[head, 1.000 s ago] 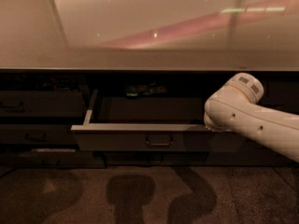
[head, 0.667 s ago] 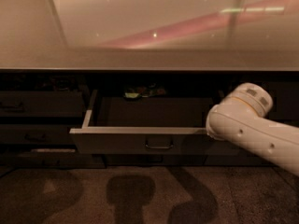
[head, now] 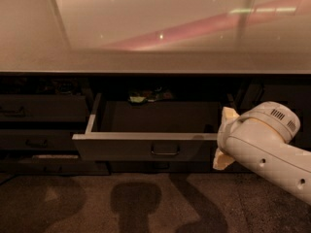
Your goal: Open top drawer
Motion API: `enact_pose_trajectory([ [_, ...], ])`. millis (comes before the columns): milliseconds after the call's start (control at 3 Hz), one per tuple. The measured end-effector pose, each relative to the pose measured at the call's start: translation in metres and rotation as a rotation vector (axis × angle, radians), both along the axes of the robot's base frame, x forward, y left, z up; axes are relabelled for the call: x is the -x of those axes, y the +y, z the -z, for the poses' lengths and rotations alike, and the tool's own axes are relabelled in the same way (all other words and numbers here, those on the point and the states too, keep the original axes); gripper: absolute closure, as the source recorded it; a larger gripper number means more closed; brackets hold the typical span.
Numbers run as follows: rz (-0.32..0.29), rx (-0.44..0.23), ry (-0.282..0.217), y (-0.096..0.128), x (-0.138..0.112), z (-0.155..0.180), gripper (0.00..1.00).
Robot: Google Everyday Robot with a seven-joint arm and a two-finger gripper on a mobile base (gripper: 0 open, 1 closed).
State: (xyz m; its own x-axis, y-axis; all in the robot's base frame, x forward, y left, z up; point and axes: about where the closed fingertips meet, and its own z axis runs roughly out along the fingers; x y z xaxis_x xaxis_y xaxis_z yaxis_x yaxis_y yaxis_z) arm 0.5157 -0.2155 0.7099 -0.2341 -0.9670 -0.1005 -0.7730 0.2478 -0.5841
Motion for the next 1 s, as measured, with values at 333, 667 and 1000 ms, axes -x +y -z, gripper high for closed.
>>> enact_pose_trajectory([
  [333,0.000,0.000,0.000,0.000,0.000,0.000,0.00],
  [667,0.003,-0.023,-0.009,0.003,0.001,-0.010,0.06],
  [1000,0.024,-0.057,-0.023,0.000,0.000,-0.023,0.25],
])
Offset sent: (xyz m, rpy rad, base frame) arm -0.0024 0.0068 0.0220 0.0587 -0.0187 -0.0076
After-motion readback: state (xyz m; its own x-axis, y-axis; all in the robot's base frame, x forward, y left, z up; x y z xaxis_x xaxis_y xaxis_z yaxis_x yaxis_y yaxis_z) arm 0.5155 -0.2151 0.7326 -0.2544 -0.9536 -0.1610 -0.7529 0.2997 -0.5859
